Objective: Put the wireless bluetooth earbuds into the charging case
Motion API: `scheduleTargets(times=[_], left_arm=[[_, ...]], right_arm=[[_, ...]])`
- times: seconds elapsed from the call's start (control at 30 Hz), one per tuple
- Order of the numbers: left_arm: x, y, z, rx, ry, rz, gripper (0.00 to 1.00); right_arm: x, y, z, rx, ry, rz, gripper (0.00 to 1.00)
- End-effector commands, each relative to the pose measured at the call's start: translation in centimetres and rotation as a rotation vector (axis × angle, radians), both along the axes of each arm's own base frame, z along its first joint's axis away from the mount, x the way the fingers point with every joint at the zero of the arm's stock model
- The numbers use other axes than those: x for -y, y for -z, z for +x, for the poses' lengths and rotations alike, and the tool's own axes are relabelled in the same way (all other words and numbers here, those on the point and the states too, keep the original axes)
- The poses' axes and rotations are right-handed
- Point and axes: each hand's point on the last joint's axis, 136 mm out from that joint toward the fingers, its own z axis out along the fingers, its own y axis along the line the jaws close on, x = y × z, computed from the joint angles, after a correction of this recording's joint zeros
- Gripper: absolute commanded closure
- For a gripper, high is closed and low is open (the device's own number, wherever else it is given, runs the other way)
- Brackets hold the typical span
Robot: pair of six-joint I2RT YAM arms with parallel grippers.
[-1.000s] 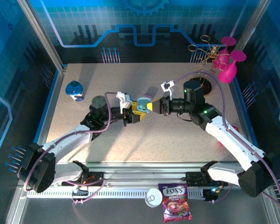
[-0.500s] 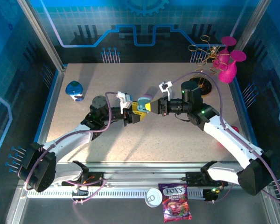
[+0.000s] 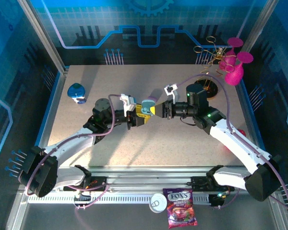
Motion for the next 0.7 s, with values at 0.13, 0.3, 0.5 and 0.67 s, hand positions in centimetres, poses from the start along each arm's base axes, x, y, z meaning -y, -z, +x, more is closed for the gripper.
scheduleTargets(times=[0.13, 0.3, 0.5, 0.67], left_arm=[[0.2, -2.7, -0.3, 0.096, 0.019, -0.056, 0.71], [0.1, -2.3, -0.2, 0.111, 0.011, -0.048, 0.71], [0.2, -1.4, -0.9, 0.187, 0.049, -0.028, 0.70], [0.2, -0.8, -1.2, 0.232, 0.069, -0.003, 0.70]], right_arm=[[0.5, 0.2, -0.1, -0.011, 0.027, -0.056, 0.62], [1.3, -0.8, -0.3, 0.050, 0.056, -0.055, 0.50], [1.9, -3.3, -0.5, 0.103, 0.080, -0.010, 0.22], [2.1, -4.7, 0.7, 0.132, 0.135, -0.015, 0.14]])
